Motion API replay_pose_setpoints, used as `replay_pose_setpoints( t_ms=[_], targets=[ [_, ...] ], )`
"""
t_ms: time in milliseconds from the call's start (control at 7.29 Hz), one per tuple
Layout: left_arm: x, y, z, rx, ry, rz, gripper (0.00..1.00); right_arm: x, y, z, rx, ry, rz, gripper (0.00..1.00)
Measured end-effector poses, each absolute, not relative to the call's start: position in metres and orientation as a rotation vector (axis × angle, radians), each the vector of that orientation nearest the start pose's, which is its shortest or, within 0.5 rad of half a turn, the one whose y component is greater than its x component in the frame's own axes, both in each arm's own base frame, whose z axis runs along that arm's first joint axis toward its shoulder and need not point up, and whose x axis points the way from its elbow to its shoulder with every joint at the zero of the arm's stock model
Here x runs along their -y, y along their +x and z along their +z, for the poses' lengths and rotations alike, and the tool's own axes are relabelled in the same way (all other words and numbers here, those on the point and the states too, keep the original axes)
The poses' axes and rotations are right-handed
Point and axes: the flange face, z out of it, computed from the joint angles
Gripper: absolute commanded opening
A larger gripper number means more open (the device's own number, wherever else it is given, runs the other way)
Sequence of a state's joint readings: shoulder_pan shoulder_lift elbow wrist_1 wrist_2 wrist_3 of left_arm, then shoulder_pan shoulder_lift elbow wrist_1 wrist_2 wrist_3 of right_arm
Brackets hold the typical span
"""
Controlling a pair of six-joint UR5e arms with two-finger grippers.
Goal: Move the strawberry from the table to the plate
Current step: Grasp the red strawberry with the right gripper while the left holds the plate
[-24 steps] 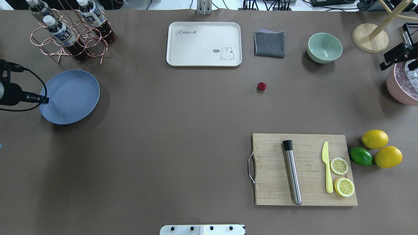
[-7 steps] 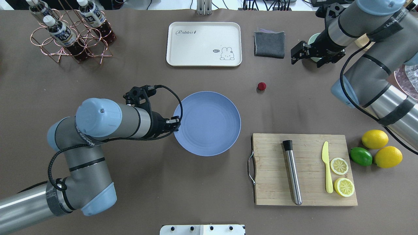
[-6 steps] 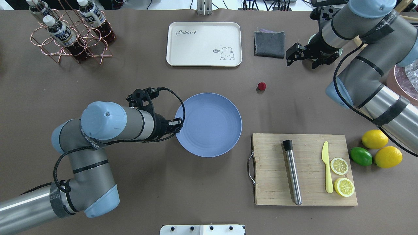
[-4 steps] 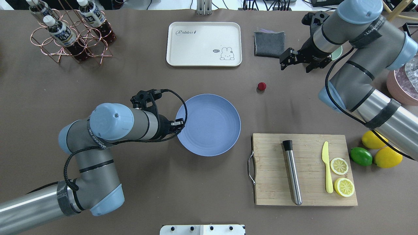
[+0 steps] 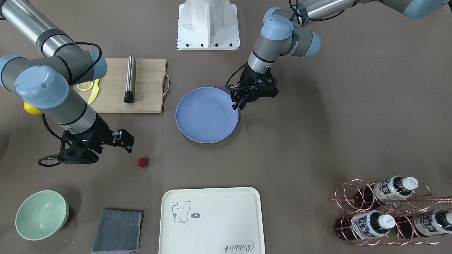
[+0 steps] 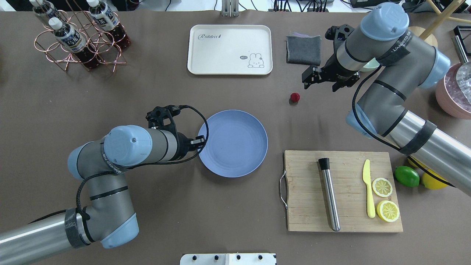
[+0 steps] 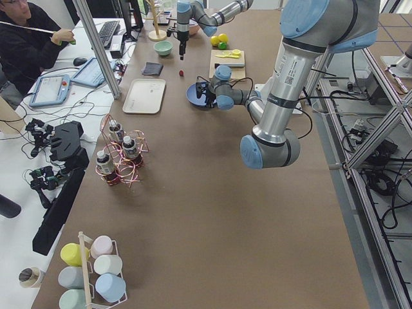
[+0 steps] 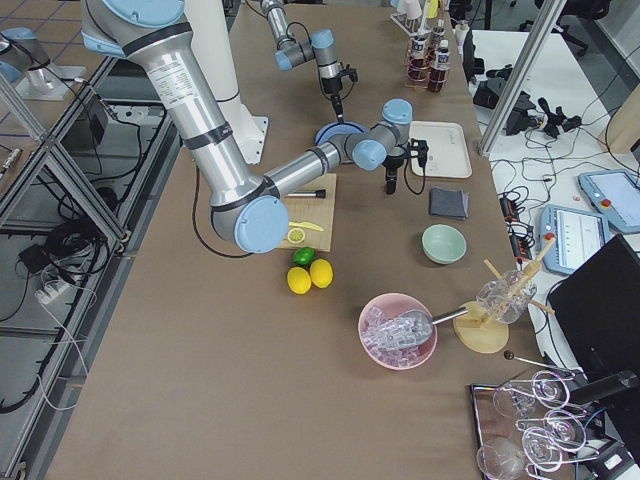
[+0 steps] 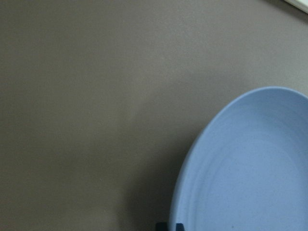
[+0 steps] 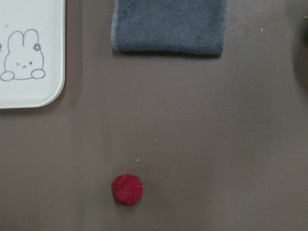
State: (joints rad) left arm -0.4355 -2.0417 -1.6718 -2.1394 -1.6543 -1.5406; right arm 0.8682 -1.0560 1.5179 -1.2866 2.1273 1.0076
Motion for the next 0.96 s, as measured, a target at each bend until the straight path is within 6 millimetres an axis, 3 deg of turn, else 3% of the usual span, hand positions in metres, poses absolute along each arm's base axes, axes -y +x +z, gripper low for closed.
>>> replay_pose_setpoints(
  t_ms=[274, 548, 685, 960],
  targets=[
    [0.393, 0.525, 0.274, -1.146, 0.244, -0.277, 0.99, 0.57, -0.408, 0.348, 0.876, 0.091, 0.072, 0.99],
    [0.394, 0.512, 0.278, -1.14, 0.278, -0.242, 0.99, 0.577, -0.423, 0.356, 0.842, 0.106, 0.079, 0.97],
    [0.398, 0.508, 0.278, -1.141, 0.277, -0.238, 0.99, 0.583, -0.438, 0.351, 0.829, 0.114, 0.077, 0.87],
    [0.406, 0.498, 0.279, -1.143, 0.263, -0.236, 0.99, 0.587, -0.457, 0.349, 0.812, 0.116, 0.072, 0.83]
  ],
)
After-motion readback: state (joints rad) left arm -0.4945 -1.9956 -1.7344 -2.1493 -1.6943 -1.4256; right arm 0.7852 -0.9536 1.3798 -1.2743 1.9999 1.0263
